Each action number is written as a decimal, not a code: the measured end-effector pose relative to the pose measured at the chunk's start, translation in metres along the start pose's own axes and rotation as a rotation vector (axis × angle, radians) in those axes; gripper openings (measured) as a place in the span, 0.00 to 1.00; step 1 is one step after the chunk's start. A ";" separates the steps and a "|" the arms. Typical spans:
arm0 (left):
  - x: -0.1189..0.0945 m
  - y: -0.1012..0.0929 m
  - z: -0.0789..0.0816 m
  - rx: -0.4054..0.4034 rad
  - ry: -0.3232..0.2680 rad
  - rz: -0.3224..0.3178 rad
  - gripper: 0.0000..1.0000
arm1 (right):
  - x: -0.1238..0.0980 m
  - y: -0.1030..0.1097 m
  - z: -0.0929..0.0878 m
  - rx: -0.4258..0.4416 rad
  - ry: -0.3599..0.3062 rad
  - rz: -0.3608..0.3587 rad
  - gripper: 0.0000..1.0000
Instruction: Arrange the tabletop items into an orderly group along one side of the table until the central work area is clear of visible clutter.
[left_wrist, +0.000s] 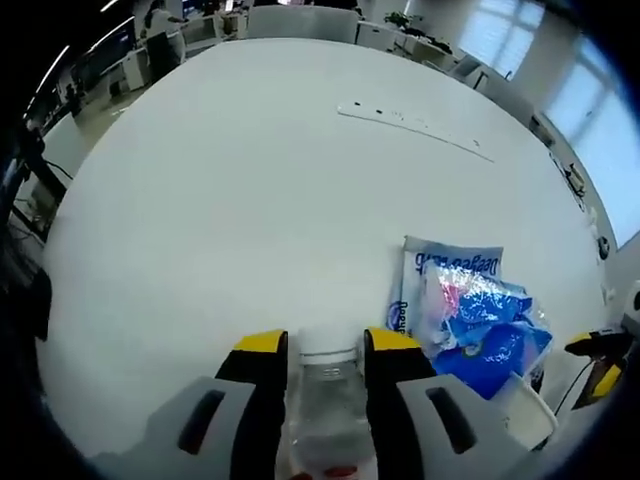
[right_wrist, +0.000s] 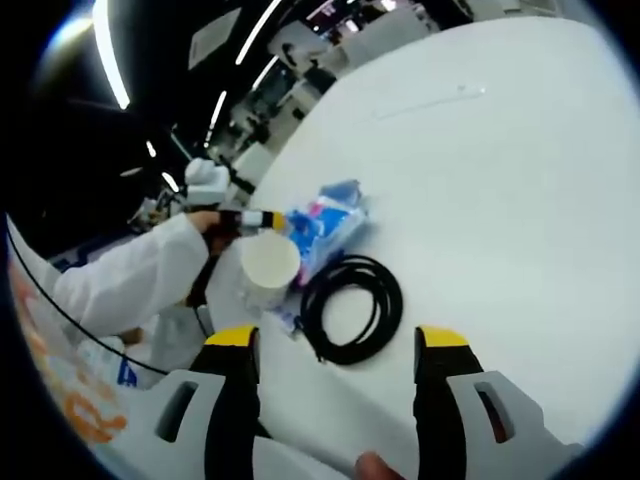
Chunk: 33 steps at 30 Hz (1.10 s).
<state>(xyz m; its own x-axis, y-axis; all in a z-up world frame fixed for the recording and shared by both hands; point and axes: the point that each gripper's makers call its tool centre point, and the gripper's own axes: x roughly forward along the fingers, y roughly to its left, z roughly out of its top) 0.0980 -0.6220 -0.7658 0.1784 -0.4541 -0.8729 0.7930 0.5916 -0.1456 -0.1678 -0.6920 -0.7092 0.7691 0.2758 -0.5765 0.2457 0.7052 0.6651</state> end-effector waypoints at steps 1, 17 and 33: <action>-0.001 0.002 0.002 -0.009 -0.011 -0.008 0.24 | 0.000 0.001 0.000 -0.001 -0.003 0.000 0.61; -0.053 0.000 0.016 0.038 -0.152 -0.027 0.21 | -0.018 0.009 -0.007 -0.028 -0.025 -0.002 0.60; -0.149 0.004 0.004 0.084 -0.386 -0.016 0.21 | -0.030 0.030 -0.030 -0.084 -0.055 0.011 0.63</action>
<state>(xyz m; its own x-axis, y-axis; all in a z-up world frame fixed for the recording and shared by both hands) 0.0768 -0.5549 -0.6339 0.3594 -0.6894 -0.6290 0.8394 0.5334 -0.1050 -0.2015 -0.6599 -0.6862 0.8034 0.2493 -0.5407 0.1885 0.7550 0.6281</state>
